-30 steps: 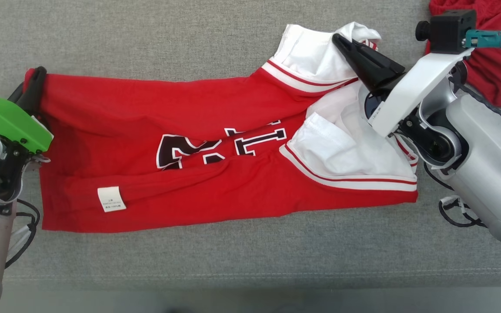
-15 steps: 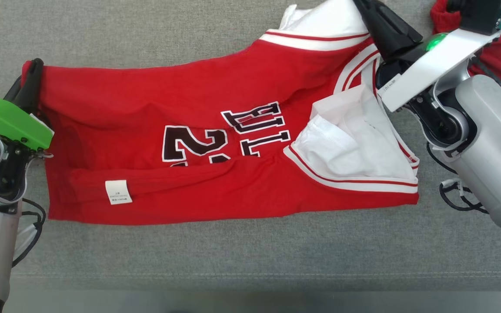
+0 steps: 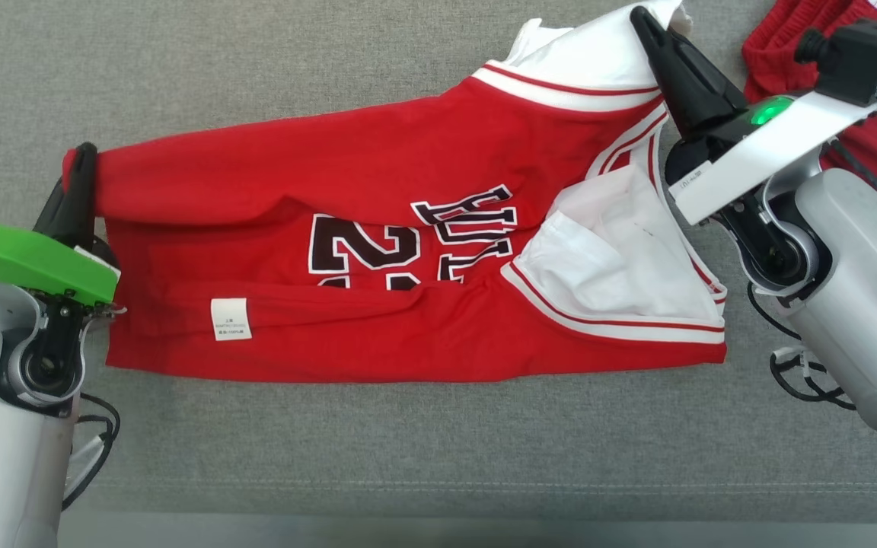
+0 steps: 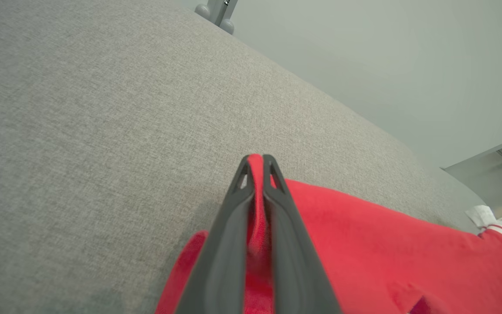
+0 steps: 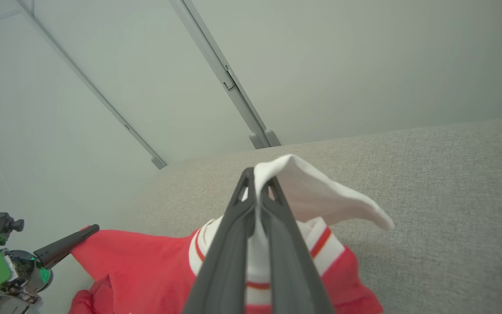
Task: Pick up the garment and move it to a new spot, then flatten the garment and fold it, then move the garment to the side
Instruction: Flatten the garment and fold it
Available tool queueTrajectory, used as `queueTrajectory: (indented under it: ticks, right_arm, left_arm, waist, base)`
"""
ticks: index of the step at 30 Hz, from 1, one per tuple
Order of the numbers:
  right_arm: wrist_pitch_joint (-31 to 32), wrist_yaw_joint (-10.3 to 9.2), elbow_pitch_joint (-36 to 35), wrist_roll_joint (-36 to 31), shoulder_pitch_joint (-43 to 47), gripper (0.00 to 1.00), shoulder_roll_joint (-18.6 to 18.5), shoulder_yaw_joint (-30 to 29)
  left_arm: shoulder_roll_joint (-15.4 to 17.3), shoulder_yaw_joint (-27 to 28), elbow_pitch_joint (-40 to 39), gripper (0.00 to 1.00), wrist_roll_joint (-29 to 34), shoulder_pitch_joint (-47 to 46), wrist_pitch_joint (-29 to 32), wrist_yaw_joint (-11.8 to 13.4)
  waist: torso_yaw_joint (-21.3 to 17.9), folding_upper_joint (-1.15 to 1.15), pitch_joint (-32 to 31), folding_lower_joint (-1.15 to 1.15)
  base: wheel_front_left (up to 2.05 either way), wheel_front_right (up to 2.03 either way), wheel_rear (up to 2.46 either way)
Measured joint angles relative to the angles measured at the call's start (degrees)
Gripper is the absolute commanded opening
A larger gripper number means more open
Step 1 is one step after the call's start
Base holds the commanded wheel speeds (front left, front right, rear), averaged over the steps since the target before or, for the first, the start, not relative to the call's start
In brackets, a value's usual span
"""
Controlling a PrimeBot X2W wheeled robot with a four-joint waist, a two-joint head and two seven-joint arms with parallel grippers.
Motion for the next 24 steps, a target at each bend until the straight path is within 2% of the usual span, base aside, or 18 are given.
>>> queueTrajectory:
  ticks: [11, 18, 20, 24]
  right_arm:
    - [-1.02, 0.05, -4.56, 2.2, 9.55, 0.0, -2.77, -1.72]
    - [-1.49, -0.11, -7.04, 5.39, 20.31, 0.0, -1.34, -2.25]
    - [-1.52, -1.0, -7.95, 6.0, 24.14, 0.0, -0.3, -2.66]
    - [-1.66, -1.56, -8.94, 6.16, 27.78, 0.0, -0.01, -3.61]
  left_arm:
    - [-0.73, 1.51, -0.53, 0.0, -2.75, 7.59, -4.04, -0.96]
    - [-2.23, 2.05, -1.69, 0.02, -4.28, 13.54, -6.56, -1.05]
    - [-2.23, 2.1, -2.09, 0.02, -5.38, 16.04, -7.15, -1.42]
    - [-2.22, 1.98, -2.47, 0.01, -5.47, 18.06, -7.77, -1.44]
  waist:
    - [0.74, 0.0, -3.42, 0.0]
    - [0.87, 0.0, -5.91, 0.0]
    - [0.67, 0.0, -6.99, 0.0]
    - [0.23, 0.0, -8.22, 0.0]
  base:
    - [0.0, 0.0, 0.0]
    - [0.0, 0.0, 0.0]
    - [0.0, 0.0, 0.0]
    - [0.0, 0.0, 0.0]
